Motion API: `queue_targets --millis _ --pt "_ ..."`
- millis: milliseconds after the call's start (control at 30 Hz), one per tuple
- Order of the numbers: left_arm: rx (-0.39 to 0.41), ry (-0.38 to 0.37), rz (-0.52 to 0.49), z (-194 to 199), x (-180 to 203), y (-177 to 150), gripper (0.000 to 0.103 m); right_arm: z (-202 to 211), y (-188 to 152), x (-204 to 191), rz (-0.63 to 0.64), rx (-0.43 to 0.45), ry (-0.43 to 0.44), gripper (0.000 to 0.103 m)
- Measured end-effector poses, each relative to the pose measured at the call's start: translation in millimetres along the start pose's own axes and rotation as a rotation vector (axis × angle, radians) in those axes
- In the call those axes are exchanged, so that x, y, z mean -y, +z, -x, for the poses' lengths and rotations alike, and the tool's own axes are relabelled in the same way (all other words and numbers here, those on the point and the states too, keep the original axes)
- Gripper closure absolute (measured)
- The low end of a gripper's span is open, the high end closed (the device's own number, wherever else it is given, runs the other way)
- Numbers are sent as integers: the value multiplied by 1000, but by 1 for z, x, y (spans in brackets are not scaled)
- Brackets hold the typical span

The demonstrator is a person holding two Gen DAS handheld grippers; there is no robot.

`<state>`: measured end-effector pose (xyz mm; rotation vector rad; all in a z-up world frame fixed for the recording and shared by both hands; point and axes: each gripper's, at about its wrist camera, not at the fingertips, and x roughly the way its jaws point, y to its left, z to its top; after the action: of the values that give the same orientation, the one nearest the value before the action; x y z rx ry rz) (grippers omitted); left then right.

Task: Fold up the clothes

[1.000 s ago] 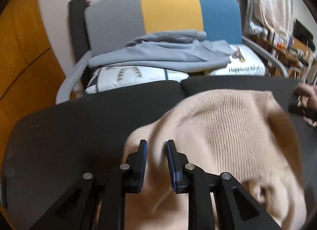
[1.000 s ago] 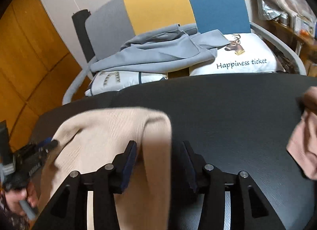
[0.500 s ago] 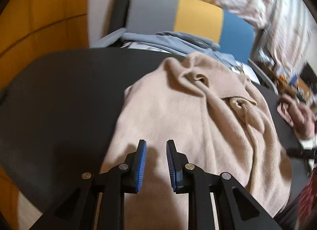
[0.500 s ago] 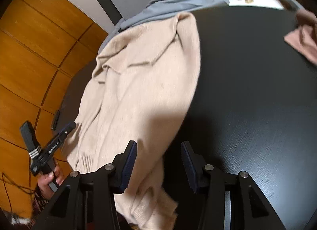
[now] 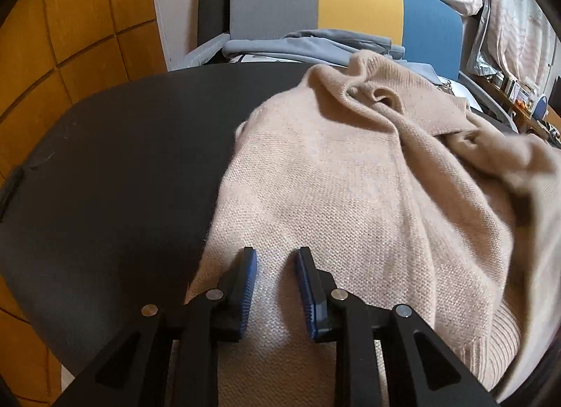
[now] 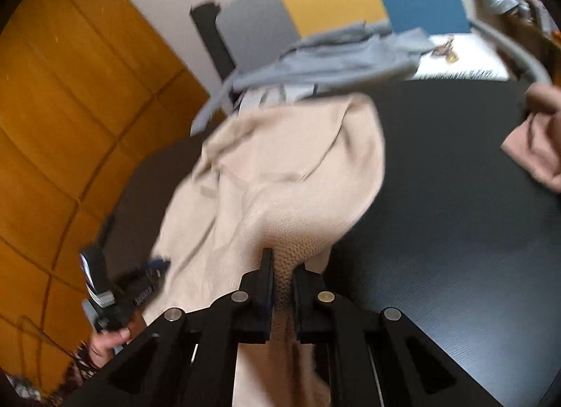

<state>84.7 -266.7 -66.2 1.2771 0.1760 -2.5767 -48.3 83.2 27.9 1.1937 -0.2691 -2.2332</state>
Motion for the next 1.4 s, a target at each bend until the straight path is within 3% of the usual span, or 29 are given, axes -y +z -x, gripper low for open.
queue_targets --millis 133,233,367,467,567,600,633,767,900,933,967,1000,1033,1067,1167,1400 --pt "11 13 -5 -4 1 1 78 13 34 27 62 46 -201 98" --pt "19 24 -11 -6 2 2 78 -9 49 61 68 11 -357 98" --pt "27 37 -29 -8 6 2 78 -66 40 103 27 -121 -375 97" --pt "20 16 -27 -9 4 5 78 -74 28 107 9 -117 -393 89" --pt "13 -21 2 -9 -2 8 78 -35 20 90 -32 -12 -315 61" --pt "11 -28 12 -10 -3 8 78 -23 15 84 -32 13 -298 43" --pt "11 -31 21 -11 -4 9 78 -11 9 78 -25 20 -288 37" --pt "21 -4 27 -13 1 10 77 14 -31 60 49 -117 -313 37" --pt "25 35 13 -15 8 10 77 -2 -75 55 82 -238 -323 39" --pt "23 40 10 -15 8 11 77 -8 -83 53 103 -249 -331 53" --pt "21 41 7 -15 9 11 77 -13 -91 52 135 -250 -343 54" --pt "17 38 6 -15 9 11 77 -15 -95 49 166 -245 -344 69" --pt "12 35 6 -14 8 11 77 -14 -95 43 198 -236 -331 86" --pt "7 30 7 -14 8 11 77 -12 -92 40 221 -222 -336 92" --pt "-5 15 8 -14 5 12 77 3 -70 47 248 -161 -420 93" --pt "2 24 17 -15 7 11 77 35 -10 117 132 -87 -665 93"
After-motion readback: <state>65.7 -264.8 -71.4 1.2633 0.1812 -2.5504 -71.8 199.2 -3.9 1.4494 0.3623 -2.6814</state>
